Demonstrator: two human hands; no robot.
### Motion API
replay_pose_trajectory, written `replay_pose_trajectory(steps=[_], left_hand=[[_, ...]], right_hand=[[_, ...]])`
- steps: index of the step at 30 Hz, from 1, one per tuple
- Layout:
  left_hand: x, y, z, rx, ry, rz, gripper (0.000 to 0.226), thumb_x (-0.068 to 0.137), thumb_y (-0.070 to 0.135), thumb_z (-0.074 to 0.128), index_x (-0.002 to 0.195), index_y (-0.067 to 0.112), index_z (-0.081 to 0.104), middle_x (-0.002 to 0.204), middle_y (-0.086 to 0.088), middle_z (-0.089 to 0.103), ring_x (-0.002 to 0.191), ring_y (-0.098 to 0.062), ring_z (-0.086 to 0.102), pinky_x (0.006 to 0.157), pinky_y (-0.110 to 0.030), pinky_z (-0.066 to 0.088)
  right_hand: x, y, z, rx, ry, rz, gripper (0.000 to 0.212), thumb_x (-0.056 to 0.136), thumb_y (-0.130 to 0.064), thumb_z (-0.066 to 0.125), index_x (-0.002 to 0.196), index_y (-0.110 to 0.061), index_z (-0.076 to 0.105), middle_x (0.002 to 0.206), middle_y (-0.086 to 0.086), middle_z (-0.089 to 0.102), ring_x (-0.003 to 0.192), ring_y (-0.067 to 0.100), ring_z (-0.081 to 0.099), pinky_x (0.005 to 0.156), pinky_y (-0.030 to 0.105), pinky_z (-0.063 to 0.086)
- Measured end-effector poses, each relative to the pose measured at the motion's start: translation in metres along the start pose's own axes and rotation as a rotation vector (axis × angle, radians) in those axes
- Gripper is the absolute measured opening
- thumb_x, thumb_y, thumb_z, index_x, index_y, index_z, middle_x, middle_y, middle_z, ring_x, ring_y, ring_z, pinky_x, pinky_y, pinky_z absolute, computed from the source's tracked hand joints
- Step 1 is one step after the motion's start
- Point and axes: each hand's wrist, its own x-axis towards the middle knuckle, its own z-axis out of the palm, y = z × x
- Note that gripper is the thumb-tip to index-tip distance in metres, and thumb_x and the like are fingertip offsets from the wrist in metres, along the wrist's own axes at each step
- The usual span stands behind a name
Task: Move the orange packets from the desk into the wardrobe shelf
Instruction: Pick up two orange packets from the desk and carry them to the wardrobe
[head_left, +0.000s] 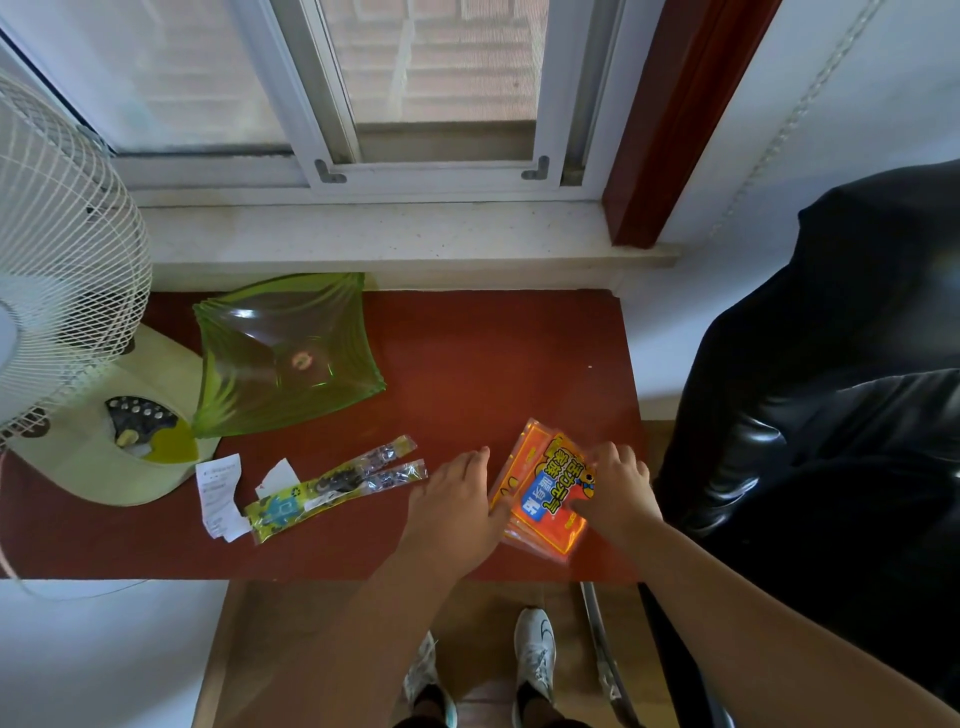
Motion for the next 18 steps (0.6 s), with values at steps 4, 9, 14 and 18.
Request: replay_pose_trajectory(steps=[4, 9, 14, 18], left_hand=[[0.0, 0.002, 0.003, 0.007, -0.001, -0.008, 0.072, 0.099, 0.056, 0.04, 0.159, 0.022, 0.022, 0.161, 0.003, 0.035, 0.147, -0.019, 0.034, 0.114, -0.047, 0.032], [-0.001, 0.001, 0.006, -0.01, -0.025, 0.001, 0.075, 0.097, 0.056, 0.045, 0.159, 0.022, 0.022, 0.161, 0.003, 0.034, 0.147, -0.02, 0.033, 0.113, -0.047, 0.033], [0.004, -0.002, -0.004, -0.125, 0.012, 0.049, 0.079, 0.093, 0.054, 0.056, 0.158, 0.02, 0.026, 0.159, 0.0, 0.036, 0.146, -0.02, 0.035, 0.116, -0.042, 0.035], [0.009, -0.007, -0.019, -0.351, 0.033, 0.033, 0.064, 0.088, 0.044, 0.071, 0.143, 0.023, 0.045, 0.142, 0.004, 0.055, 0.134, -0.013, 0.05, 0.111, -0.035, 0.042]], right_hand=[[0.001, 0.005, 0.0, 0.034, -0.045, 0.043, 0.081, 0.071, -0.04, 0.09, 0.134, -0.021, 0.042, 0.128, 0.003, 0.062, 0.129, 0.031, 0.048, 0.102, 0.044, 0.046], [-0.005, 0.0, -0.007, -0.069, -0.033, -0.049, 0.06, 0.083, -0.043, 0.075, 0.137, -0.029, 0.052, 0.126, -0.003, 0.069, 0.125, 0.029, 0.057, 0.101, 0.043, 0.047], [-0.014, -0.017, -0.028, 0.225, -0.185, -0.227, 0.013, 0.091, -0.023, 0.074, 0.102, -0.029, 0.07, 0.099, -0.001, 0.076, 0.09, 0.021, 0.072, 0.084, 0.046, 0.059], [-0.029, -0.036, -0.052, 0.334, -0.214, -0.318, 0.006, 0.091, -0.029, 0.078, 0.092, -0.031, 0.073, 0.09, 0.003, 0.077, 0.083, 0.023, 0.073, 0.077, 0.045, 0.058]])
